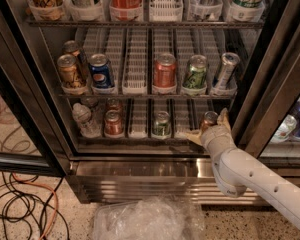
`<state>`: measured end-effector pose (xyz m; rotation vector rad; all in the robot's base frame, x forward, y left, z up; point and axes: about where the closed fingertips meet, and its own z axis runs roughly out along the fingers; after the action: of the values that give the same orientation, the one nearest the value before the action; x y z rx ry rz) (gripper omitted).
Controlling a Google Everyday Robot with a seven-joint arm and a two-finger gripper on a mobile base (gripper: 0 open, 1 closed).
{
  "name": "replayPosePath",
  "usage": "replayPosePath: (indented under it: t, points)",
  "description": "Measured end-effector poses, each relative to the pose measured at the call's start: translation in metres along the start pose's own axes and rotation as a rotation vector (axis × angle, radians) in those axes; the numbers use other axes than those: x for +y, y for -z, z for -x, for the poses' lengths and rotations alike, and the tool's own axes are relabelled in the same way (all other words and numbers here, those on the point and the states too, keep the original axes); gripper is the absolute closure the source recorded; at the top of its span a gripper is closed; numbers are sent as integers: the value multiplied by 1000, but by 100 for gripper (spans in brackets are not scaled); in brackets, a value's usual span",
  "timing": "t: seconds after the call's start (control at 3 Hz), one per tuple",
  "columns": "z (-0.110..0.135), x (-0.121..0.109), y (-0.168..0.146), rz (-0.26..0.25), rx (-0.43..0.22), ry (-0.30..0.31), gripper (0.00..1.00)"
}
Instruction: Pick orange can from bottom shelf of fridge
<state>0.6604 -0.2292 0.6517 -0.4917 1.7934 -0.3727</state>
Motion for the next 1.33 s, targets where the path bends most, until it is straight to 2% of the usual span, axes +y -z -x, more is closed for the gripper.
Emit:
replayPosePath:
  t: [1.0, 1.33]
  points:
    - [-6, 8, -10, -9, 34, 3, 0]
    - [-32, 15, -29, 9, 114, -31, 0]
